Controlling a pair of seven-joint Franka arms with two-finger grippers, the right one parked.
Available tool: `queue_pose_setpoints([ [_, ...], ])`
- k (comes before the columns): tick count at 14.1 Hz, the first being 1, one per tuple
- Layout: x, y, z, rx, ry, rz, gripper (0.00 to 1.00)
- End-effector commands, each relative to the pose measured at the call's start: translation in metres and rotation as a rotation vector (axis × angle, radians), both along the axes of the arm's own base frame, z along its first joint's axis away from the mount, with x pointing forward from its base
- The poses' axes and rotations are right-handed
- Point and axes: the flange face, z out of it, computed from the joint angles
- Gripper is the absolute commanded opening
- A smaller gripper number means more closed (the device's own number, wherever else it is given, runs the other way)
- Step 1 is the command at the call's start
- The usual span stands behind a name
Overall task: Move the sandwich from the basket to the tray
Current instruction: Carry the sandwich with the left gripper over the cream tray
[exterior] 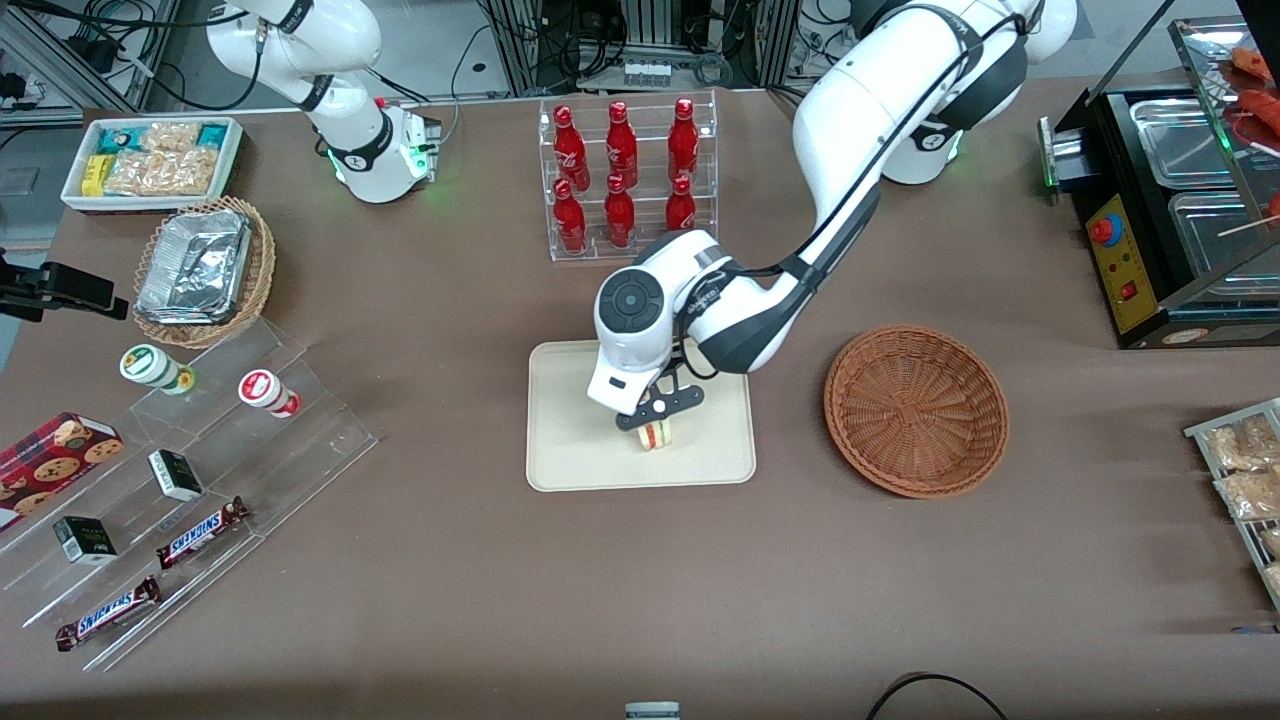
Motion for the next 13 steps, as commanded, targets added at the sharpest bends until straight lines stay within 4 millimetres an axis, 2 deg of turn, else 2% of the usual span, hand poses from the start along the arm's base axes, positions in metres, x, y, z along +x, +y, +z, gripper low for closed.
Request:
queue_pose_setpoints([
  [1,0.003,-0.006,-0.007,0.025,-0.008,0.029,0.00],
  [6,0.003,-0.011,-0.026,-0.005,-0.016,0.038,0.00],
  [7,0.003,-0.011,-0.026,-0.006,-0.015,0.037,0.19],
  [8,0.003,-0.010,-0.027,-0.005,-0.015,0.036,0.63],
  [9,0.002,-0.010,-0.027,-0.003,-0.015,0.037,1.00],
  [11,0.004,-0.010,-0.023,-0.007,-0.024,0.036,1.00],
  [13,0.006,-0.010,-0.008,-0.015,-0.037,0.037,1.00],
])
